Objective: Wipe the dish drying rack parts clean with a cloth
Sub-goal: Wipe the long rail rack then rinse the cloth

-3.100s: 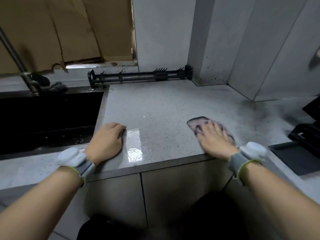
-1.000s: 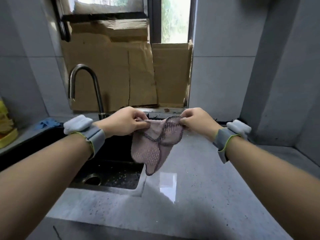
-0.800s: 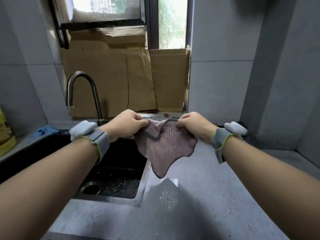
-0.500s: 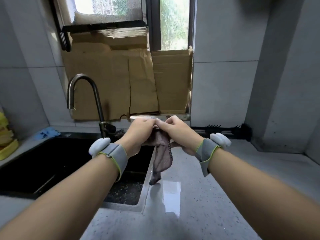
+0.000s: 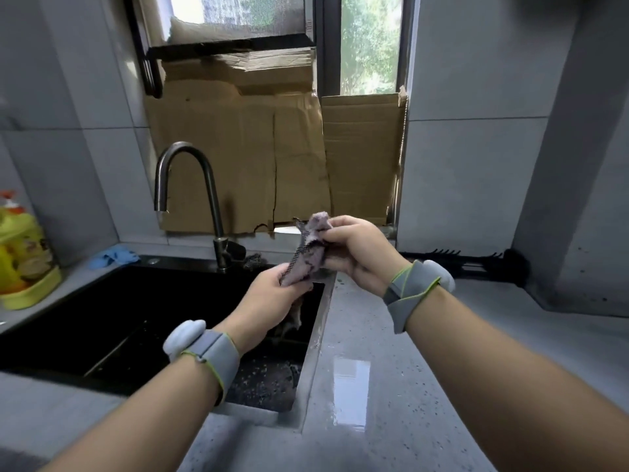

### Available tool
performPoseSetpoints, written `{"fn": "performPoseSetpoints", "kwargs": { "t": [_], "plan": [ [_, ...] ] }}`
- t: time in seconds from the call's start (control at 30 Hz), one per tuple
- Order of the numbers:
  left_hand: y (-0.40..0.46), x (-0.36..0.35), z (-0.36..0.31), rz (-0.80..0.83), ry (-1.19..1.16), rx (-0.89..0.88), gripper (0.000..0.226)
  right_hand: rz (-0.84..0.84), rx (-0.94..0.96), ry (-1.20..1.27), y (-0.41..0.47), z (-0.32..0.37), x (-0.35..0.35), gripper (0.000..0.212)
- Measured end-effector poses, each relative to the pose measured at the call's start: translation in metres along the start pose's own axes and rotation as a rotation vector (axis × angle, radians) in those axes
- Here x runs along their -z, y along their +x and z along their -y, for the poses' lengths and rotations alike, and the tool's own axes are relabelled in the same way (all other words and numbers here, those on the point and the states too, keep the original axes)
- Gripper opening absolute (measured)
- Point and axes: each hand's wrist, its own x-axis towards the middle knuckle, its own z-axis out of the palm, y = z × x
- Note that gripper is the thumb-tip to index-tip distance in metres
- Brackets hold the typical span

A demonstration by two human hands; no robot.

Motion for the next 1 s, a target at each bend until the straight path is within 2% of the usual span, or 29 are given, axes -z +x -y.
{"fn": "performPoseSetpoints", "kwargs": {
  "t": [0.03,0.1,0.17,0.2,0.3,0.37,0.4,0.47,0.6,0.7,0.77,0.8,0.87,0.9,1.0],
  "plan": [
    [0.006,0.000,0.003,-0.050,0.013,0.023,0.003,-0.066,-0.020,-0.093,0.003,-0.007,0.009,0.015],
    [0.015,0.002,0.009,-0.091,0.054,0.086,0.009,-0.200,-0.079,-0.545,0.007,-0.022,0.032,0.012],
    [0.021,0.001,0.015,-0.102,0.201,0.096,0.012,-0.293,-0.099,-0.942,0.006,-0.039,0.046,0.031],
    [0.021,0.000,0.015,-0.107,0.291,0.091,0.012,-0.288,-0.040,-0.981,0.004,-0.046,0.047,0.040],
    [0.024,-0.006,0.011,-0.121,0.440,0.062,0.010,-0.023,0.180,-0.983,0.000,-0.059,0.025,0.058],
    [0.026,-0.005,0.009,-0.081,0.485,0.035,0.009,0.104,0.189,-1.091,0.004,-0.073,0.008,0.066],
    [0.026,-0.004,0.008,-0.059,0.496,0.029,0.012,0.102,0.182,-1.108,0.007,-0.079,0.002,0.061],
    [0.022,0.000,0.007,-0.055,0.430,0.056,0.024,0.016,0.180,-1.072,0.013,-0.087,-0.004,0.043],
    [0.002,0.015,0.022,-0.027,-0.126,0.167,0.059,-0.144,0.173,-0.852,0.023,-0.088,-0.009,0.025],
    [-0.010,0.013,0.046,0.083,-0.137,0.074,0.073,-0.001,0.053,-0.483,0.021,-0.087,-0.018,0.027],
    [-0.003,0.006,0.058,0.007,-0.140,0.072,0.069,0.111,-0.025,-0.308,0.017,-0.084,-0.024,0.034],
    [0.003,0.005,0.064,-0.055,-0.096,0.075,0.059,0.130,-0.045,-0.249,0.017,-0.083,-0.023,0.035],
    [0.017,0.006,0.066,-0.177,0.180,0.028,0.030,0.108,-0.076,-0.183,0.016,-0.081,-0.020,0.032],
    [0.023,0.009,0.068,-0.196,0.359,-0.009,0.026,0.074,-0.110,-0.153,0.016,-0.083,-0.017,0.029],
    [0.024,0.002,0.063,-0.095,0.778,-0.117,0.032,-0.036,-0.254,0.039,0.019,-0.101,-0.021,0.027]
  ]
}}
